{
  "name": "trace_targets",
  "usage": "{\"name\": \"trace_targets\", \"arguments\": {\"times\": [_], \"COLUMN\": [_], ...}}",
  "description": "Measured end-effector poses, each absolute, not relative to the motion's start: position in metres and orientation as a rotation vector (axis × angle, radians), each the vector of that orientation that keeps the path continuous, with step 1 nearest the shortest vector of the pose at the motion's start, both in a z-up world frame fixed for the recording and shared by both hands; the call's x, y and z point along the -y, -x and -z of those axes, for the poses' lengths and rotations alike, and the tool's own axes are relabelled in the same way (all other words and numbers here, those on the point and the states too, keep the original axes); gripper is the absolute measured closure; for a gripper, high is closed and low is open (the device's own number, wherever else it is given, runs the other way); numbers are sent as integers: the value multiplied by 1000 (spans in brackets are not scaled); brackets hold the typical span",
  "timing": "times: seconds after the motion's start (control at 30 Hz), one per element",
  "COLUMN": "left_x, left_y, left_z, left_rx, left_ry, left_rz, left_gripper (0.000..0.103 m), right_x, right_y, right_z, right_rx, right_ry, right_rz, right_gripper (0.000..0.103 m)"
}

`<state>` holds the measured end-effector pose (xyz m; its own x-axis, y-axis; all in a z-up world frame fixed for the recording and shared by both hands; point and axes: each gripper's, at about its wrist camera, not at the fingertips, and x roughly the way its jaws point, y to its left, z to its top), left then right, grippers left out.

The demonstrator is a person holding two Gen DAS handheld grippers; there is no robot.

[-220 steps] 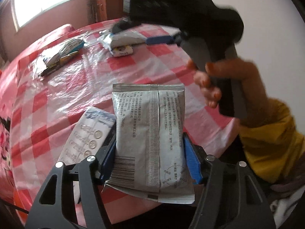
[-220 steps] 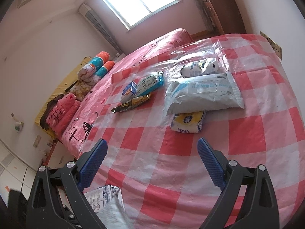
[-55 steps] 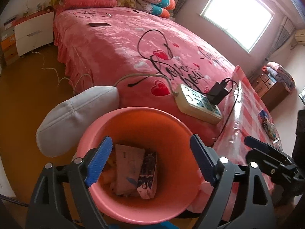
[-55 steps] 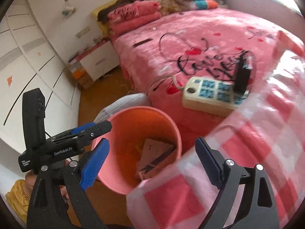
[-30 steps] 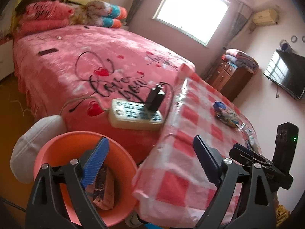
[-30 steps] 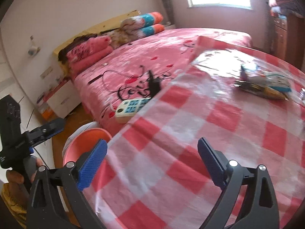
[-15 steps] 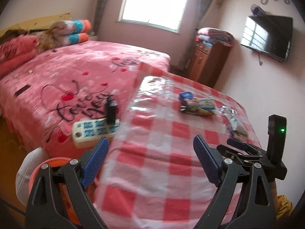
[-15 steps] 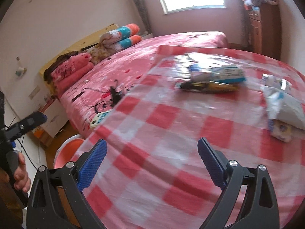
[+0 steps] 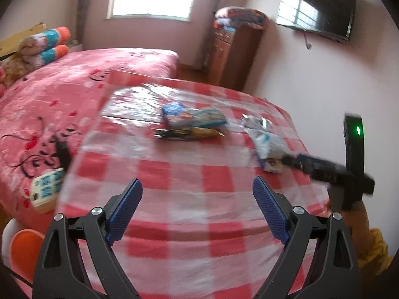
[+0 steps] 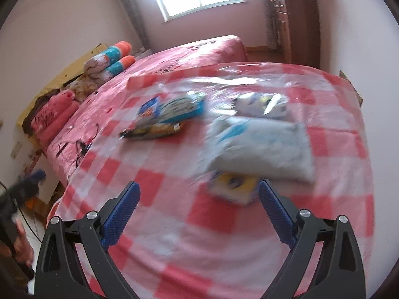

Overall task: Collect trash
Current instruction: 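Move both open tools back over the remaining trash on the sheet, then grasp the yellow snack bag with the left tool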

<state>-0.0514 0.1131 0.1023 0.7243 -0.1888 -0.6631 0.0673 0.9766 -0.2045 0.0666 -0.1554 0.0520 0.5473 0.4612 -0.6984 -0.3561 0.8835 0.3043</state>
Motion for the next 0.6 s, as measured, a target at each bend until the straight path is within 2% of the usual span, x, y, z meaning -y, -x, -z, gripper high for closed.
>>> {"name": "trace_targets", "arguments": {"times": [0.3,0.6], "left_x": [-43,25], "left_y": [5,-37], "left_z": [-58,-32], "left_rx": [-860,-901], "left_ry": [163,109], "left_rz": [295,389], "left_gripper": [12,12], "right_x": [208,217], "right_y": [-139,-164], "right_z": [-38,-33], "right_rx": [-922,-943], "right_ry": [-176,-217], "right_rz": [-383,-435], "right_gripper": [8,8]}}
